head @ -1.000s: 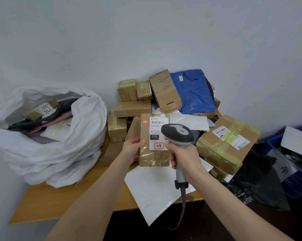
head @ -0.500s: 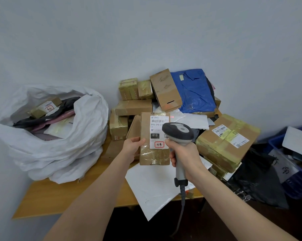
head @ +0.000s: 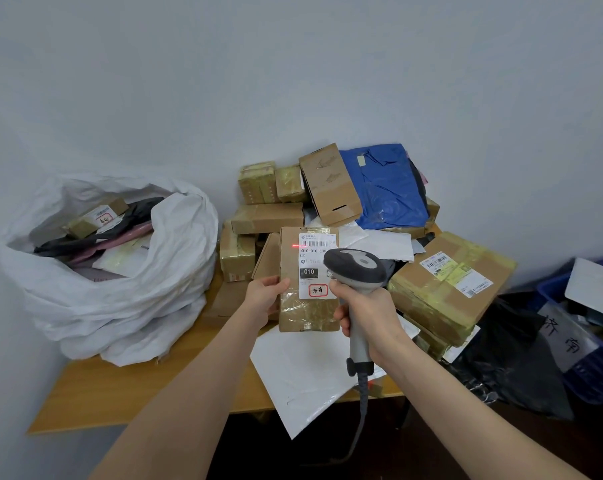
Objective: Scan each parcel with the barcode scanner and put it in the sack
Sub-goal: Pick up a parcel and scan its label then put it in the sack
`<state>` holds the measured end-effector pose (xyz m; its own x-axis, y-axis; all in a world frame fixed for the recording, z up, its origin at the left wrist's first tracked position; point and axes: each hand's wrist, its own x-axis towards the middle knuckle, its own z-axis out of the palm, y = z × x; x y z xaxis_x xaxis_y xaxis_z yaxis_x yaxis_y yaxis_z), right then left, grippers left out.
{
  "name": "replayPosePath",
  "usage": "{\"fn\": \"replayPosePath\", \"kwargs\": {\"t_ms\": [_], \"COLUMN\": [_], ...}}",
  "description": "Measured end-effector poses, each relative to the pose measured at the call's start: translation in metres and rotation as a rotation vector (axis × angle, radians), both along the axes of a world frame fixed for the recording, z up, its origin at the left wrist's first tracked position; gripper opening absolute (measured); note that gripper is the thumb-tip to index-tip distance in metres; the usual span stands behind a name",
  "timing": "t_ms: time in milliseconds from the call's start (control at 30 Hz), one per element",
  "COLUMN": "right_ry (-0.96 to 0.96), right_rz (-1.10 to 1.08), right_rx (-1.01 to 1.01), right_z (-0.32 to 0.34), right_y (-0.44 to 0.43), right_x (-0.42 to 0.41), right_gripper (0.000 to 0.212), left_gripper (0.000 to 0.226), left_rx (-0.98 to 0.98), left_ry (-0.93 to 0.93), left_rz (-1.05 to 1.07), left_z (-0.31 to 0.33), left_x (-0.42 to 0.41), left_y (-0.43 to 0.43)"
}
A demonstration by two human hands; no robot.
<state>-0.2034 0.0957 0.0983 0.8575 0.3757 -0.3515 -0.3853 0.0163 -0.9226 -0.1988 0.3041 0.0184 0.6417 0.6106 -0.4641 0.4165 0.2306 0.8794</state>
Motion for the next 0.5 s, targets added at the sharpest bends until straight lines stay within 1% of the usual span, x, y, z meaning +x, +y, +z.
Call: {"fn": "replayPosePath", "kwargs": {"t_ms": [500], "right_ry": [-0.006], "right_rz": [0.023], "right_rx": [-0.008], "right_z": [-0.0011], "right_y": [-0.001], "right_x": [0.0016], "right_gripper": [0.016], "left_gripper": [0.047], "left_rx": [-0.001], "left_ry": [-0.004], "left_rz": [0.001], "left_z": [0.0025], "left_x": [-0.0051], "left_y": [-0.0016]}}
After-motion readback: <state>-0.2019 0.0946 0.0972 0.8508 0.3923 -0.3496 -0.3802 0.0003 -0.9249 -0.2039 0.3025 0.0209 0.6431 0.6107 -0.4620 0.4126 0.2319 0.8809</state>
